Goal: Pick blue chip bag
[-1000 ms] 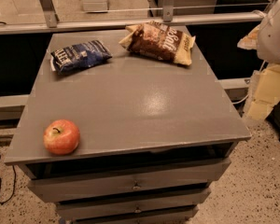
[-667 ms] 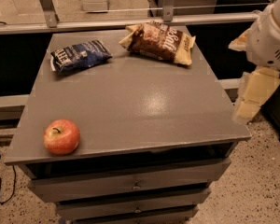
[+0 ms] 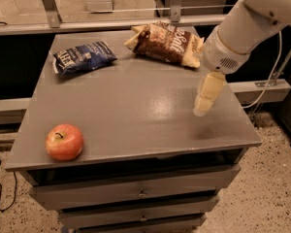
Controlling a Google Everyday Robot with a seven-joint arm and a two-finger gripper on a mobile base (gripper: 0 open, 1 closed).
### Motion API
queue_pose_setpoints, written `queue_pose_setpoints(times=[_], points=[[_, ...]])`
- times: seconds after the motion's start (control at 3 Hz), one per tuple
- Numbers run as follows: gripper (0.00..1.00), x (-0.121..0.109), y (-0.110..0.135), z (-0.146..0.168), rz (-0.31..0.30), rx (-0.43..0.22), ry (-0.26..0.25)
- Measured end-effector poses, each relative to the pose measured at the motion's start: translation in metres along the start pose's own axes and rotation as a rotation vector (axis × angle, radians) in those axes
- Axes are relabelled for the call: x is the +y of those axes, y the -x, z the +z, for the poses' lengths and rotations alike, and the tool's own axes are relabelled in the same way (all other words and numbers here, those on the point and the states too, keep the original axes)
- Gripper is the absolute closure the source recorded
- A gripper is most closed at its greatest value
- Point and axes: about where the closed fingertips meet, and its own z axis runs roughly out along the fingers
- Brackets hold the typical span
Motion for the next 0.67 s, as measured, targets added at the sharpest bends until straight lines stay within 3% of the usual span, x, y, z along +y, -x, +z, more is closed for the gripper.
queue_pose_setpoints(times=[0.33,0.67], points=[[0.0,-0.036,0.028,0.054,-0.027,-0.038,0.019],[0.0,-0.073,0.061,0.083,-0.046,-0.054,0.006]])
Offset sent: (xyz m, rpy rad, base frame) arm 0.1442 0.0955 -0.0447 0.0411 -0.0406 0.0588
